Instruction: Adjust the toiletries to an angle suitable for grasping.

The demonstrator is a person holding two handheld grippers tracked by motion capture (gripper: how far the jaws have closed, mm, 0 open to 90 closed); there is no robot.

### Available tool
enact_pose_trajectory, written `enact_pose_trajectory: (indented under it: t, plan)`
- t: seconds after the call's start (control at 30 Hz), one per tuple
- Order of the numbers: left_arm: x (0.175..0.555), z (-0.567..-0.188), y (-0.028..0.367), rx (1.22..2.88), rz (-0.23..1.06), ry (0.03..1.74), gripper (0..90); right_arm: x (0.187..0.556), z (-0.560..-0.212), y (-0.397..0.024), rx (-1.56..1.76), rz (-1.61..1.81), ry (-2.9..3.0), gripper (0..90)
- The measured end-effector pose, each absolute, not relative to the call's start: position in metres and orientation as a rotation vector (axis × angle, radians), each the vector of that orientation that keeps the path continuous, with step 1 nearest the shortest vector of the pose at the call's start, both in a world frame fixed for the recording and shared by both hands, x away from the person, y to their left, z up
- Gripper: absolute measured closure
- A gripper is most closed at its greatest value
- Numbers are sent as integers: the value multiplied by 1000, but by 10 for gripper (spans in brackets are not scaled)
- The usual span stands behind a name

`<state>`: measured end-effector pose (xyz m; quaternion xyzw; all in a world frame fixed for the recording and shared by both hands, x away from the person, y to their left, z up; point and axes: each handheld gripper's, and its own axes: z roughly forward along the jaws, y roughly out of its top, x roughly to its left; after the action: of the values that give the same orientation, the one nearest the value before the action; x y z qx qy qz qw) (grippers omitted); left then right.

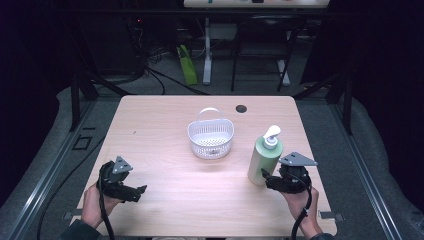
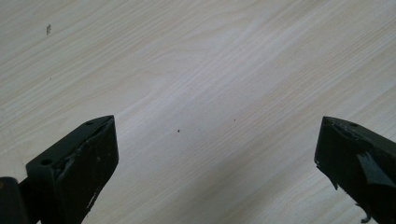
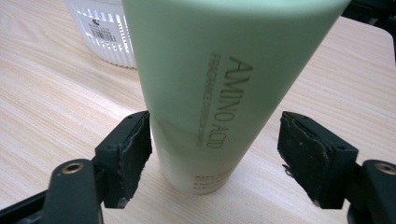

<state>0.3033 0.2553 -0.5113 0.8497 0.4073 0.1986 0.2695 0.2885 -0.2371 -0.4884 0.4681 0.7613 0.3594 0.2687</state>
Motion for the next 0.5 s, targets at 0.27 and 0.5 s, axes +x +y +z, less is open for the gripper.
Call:
enact_pose_trajectory:
  t: [0.27, 0.5]
  plan:
    - [303, -511, 255, 2293, 531, 1097, 0, 289, -485, -238, 1223, 999, 2068, 158]
    - [304, -511, 254, 2307, 523, 1093, 0, 300, -482, -243, 1231, 1017, 2098, 99]
